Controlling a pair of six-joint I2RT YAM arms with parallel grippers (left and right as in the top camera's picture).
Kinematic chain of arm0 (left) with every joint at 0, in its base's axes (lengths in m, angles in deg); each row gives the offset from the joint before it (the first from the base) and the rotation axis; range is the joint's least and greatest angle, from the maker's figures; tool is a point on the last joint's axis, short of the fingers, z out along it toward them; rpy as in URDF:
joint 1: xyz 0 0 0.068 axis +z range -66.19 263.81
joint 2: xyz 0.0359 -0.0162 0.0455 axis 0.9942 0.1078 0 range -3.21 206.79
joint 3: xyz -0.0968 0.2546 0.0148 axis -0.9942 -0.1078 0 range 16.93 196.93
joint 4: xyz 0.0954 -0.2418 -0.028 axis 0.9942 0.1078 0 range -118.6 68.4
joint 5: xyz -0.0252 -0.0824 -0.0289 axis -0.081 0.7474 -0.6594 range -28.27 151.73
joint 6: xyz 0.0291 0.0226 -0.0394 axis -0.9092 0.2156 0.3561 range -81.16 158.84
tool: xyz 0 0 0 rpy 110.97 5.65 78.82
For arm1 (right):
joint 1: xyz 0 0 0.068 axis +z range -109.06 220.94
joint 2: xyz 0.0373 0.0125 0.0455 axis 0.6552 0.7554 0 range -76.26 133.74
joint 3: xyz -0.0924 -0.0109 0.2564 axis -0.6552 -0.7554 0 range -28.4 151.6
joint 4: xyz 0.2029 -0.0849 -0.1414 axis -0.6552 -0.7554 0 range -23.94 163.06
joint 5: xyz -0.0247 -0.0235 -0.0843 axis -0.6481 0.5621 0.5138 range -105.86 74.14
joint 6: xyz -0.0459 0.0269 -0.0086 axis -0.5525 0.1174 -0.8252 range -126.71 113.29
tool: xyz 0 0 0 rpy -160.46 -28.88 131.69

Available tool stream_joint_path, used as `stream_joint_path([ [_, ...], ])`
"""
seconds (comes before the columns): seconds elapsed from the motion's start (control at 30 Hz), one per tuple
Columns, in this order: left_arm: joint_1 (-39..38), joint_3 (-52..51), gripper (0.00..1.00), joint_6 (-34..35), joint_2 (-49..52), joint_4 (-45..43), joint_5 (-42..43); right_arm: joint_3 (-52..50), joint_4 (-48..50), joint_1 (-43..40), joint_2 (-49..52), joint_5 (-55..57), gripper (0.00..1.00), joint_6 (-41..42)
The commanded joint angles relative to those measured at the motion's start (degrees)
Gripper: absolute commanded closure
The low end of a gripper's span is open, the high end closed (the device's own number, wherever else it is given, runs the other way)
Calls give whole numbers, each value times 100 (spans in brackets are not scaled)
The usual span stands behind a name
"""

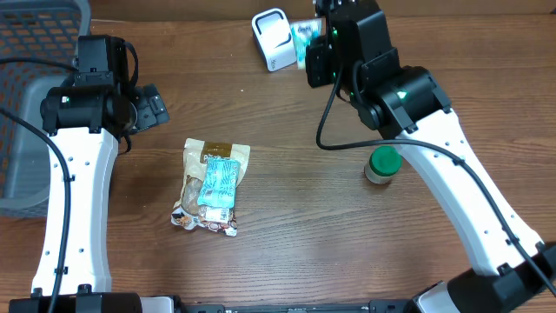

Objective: Scan the item barcode
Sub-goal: 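Carry the pack up toward the white scanner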

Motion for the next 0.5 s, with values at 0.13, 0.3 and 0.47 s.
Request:
stream_joint_path([
  [0.13, 11, 52, 1, -70, -28, -22, -76, 142, 844, 170, 804, 984, 96, -815],
  [0.3, 11, 52, 0, -70, -28, -22, -76, 142, 1572, 275, 1329, 1443, 96, -1757],
  [0.47, 11, 52, 1, -70, -28, -22, -76, 142, 2194, 299, 1801, 1491, 96, -2391],
])
